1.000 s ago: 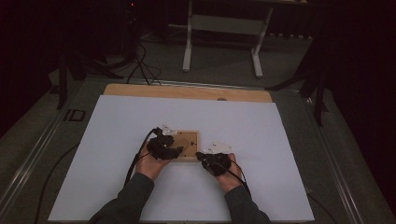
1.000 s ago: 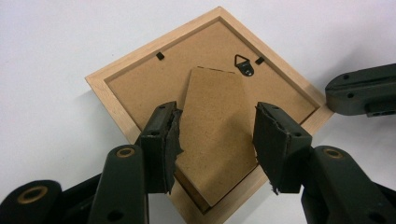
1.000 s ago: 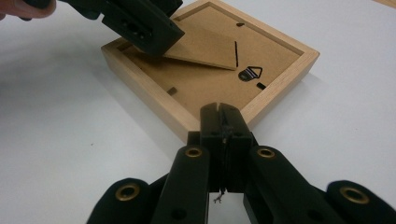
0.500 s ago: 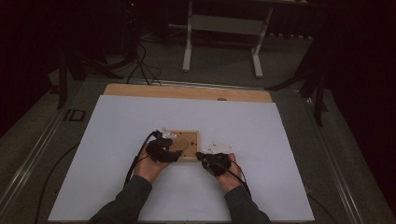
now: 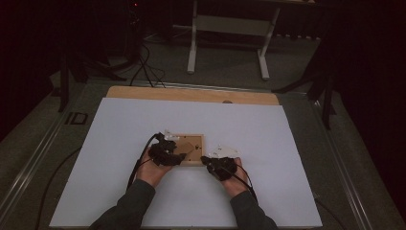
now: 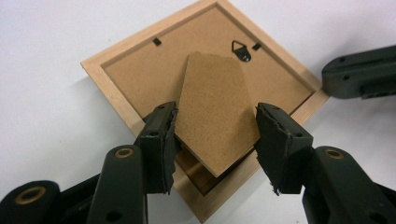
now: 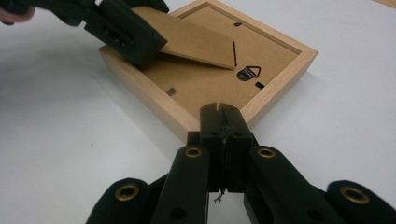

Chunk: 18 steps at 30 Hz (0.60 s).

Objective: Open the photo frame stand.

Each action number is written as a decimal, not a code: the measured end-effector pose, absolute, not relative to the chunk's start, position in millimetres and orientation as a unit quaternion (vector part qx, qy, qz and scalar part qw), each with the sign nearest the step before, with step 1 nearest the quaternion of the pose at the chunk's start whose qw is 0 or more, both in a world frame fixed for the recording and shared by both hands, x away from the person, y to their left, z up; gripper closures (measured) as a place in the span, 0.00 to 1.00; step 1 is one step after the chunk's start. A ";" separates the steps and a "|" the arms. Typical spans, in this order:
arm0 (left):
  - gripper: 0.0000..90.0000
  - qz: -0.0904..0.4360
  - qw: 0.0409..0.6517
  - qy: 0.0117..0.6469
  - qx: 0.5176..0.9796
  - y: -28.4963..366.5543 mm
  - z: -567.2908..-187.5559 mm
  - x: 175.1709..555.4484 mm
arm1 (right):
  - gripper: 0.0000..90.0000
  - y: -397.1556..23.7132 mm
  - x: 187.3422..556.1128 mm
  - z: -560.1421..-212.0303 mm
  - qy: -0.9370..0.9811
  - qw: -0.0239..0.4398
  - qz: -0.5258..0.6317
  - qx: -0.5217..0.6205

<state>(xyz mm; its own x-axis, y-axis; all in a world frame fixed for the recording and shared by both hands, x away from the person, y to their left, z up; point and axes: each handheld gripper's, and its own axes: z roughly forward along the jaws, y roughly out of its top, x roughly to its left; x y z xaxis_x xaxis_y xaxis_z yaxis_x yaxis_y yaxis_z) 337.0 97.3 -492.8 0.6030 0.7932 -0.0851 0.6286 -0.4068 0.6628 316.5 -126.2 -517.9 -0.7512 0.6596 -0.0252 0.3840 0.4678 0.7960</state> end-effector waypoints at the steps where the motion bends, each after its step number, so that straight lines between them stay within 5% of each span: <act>1: 0.56 0.122 0.339 0.428 0.829 97.2 -491.4 337.3 | 0.99 -126.2 316.4 -517.9 0.840 0.167 0.412 0.311; 18: 0.51 0.083 0.354 0.450 0.816 97.1 -485.2 346.6 | 0.99 -126.4 316.7 -517.9 0.840 0.167 0.412 0.310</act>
